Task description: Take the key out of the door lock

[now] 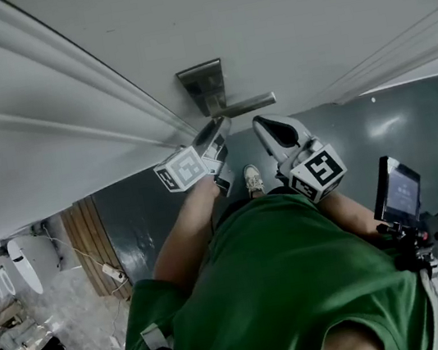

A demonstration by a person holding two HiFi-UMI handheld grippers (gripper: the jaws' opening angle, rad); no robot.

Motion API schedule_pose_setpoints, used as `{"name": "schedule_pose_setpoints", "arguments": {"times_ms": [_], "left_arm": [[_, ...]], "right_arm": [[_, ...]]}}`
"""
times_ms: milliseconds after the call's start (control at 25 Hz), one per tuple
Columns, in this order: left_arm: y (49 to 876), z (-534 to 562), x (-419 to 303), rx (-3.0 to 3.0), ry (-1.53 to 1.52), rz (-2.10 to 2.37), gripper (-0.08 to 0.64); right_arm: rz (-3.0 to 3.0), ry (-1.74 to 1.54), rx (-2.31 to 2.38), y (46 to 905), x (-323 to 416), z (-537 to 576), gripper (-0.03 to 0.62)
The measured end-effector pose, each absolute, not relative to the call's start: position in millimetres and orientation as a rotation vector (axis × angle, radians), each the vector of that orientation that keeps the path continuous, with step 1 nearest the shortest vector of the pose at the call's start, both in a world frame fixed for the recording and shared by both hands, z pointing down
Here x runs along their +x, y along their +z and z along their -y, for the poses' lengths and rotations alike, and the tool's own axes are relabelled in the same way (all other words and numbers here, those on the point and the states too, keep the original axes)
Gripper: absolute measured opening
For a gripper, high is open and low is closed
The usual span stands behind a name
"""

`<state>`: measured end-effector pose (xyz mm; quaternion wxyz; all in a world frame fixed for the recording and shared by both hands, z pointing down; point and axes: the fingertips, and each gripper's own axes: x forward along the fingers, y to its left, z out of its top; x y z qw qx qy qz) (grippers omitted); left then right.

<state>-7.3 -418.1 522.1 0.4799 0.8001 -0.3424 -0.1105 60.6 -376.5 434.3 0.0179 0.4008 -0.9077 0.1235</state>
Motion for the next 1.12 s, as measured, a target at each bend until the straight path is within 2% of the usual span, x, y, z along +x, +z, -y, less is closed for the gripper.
{"name": "schedule_pose_setpoints", "arguments": {"times_ms": [440, 720, 1120], "left_arm": [[517, 412, -5, 1.825, -0.395, 0.71, 0.046], [516, 411, -5, 1.809, -0.418, 0.688, 0.043], [518, 409, -6, 1.728, -0.468, 0.639, 0.035]], "right_arm": [[2.82, 0.364, 1.245, 431, 58, 379, 0.003], [2.814, 0.158, 1.197, 416, 53, 375, 0.005], [2.628, -0.347, 1.06, 408, 52, 377, 0.114]]}}
